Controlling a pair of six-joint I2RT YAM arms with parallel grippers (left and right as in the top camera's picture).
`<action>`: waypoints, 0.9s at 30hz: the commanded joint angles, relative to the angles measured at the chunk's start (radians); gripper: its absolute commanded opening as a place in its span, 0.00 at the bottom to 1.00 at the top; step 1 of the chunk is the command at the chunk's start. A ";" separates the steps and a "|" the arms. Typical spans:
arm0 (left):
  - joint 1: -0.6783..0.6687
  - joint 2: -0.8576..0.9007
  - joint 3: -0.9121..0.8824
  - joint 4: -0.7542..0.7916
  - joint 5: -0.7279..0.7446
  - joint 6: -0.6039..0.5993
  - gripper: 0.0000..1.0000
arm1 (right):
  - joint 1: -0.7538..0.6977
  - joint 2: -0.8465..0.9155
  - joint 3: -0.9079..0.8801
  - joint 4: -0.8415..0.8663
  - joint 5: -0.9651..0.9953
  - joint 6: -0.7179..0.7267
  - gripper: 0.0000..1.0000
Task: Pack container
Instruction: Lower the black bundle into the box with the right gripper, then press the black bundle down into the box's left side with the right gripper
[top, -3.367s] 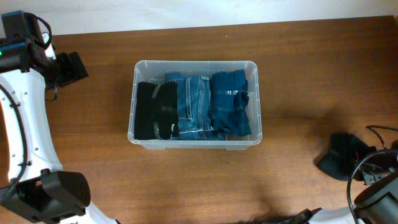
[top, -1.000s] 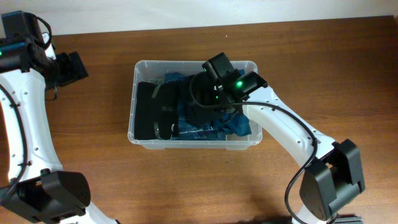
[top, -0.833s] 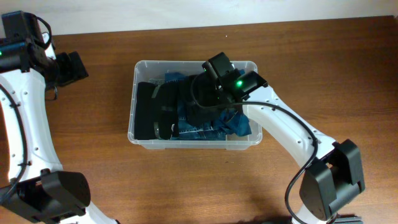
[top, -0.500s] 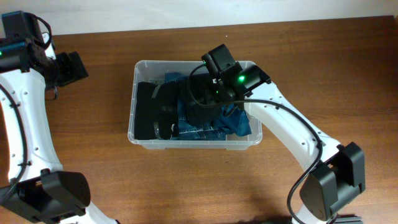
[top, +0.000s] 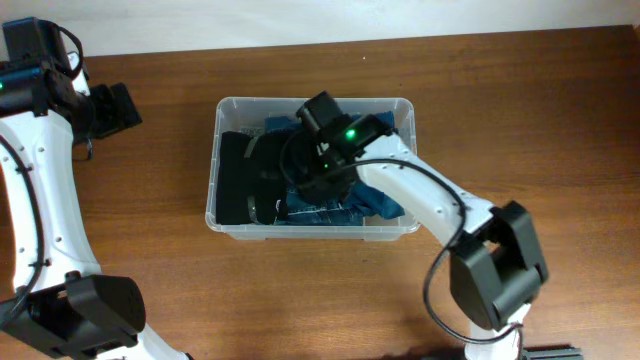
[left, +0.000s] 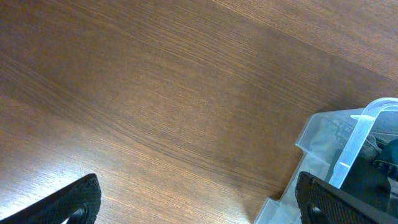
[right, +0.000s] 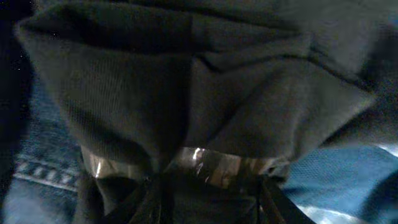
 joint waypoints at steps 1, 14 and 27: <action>0.001 -0.008 0.006 0.001 0.007 -0.005 0.99 | 0.021 0.045 0.007 -0.014 -0.022 -0.003 0.40; 0.001 -0.008 0.006 0.001 0.007 -0.005 0.99 | 0.029 -0.132 0.291 -0.217 -0.015 -0.074 0.90; 0.001 -0.008 0.006 0.001 0.007 -0.005 1.00 | 0.161 -0.063 0.280 -0.141 -0.117 -0.119 0.40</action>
